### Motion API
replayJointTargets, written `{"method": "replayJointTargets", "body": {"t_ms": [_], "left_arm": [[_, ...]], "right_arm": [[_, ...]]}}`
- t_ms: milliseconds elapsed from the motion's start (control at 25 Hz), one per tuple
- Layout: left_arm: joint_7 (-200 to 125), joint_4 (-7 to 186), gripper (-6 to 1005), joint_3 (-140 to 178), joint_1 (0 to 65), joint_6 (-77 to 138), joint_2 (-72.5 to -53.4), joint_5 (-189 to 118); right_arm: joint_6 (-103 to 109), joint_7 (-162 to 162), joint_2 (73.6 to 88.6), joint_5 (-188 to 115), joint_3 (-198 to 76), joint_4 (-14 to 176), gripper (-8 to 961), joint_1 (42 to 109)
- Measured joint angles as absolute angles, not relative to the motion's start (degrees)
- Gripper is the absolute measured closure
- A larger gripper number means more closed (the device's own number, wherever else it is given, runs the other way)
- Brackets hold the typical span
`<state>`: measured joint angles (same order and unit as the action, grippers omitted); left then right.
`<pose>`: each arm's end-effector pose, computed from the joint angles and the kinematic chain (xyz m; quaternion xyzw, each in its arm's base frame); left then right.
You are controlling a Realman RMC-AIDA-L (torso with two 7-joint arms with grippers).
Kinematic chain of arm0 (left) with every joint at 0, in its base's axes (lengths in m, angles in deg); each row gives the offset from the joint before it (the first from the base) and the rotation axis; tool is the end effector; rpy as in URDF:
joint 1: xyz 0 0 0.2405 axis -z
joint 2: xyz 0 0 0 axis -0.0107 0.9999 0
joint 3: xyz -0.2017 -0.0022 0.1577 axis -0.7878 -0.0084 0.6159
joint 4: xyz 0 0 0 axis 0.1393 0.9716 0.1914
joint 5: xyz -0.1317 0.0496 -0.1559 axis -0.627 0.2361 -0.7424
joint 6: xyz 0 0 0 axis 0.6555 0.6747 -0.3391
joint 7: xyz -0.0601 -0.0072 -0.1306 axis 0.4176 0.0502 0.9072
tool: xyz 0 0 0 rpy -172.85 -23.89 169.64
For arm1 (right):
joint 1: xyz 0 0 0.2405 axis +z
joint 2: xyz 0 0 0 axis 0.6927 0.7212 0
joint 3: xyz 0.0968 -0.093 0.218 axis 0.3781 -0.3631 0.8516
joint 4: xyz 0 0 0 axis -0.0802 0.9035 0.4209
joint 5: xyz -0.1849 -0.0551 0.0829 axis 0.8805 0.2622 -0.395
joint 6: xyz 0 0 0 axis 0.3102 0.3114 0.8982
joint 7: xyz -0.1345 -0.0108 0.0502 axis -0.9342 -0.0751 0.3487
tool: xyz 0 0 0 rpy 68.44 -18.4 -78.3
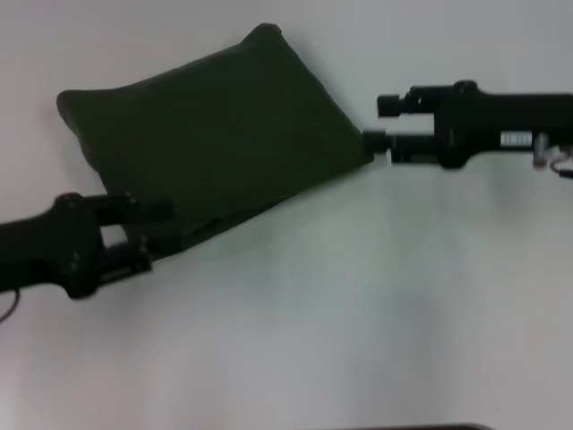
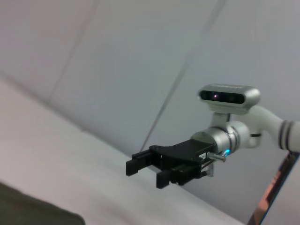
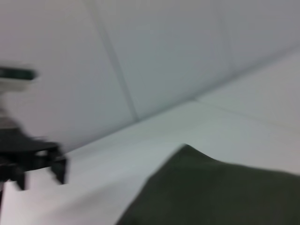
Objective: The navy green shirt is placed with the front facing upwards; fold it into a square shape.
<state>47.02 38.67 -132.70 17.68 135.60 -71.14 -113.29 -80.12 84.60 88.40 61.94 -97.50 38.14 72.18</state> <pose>-0.2757 0.2376 0.0254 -0.9073 -0.2562 -0.3303 0.0454 0.2466 0.3287 0.0098 -0.9383 0.2254 0.2381 0.1098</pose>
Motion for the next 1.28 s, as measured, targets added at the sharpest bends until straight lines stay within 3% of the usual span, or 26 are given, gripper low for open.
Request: {"method": "replayJointTargets", "body": {"t_ms": [400,1280], "left_arm": [[22.7,49.8,542,-131.2,15.0,135.8,-71.46,-111.3],[11.6,56.6,542,-131.7,10.8,132.3,-70.55,-107.6]], "right_arm": [[-84.3,50.0,88.31,58.9,-98.9,58.9,288,66.0],[-87.1,39.3,88.25,60.9,-100.5,71.6,294,64.5]]}}
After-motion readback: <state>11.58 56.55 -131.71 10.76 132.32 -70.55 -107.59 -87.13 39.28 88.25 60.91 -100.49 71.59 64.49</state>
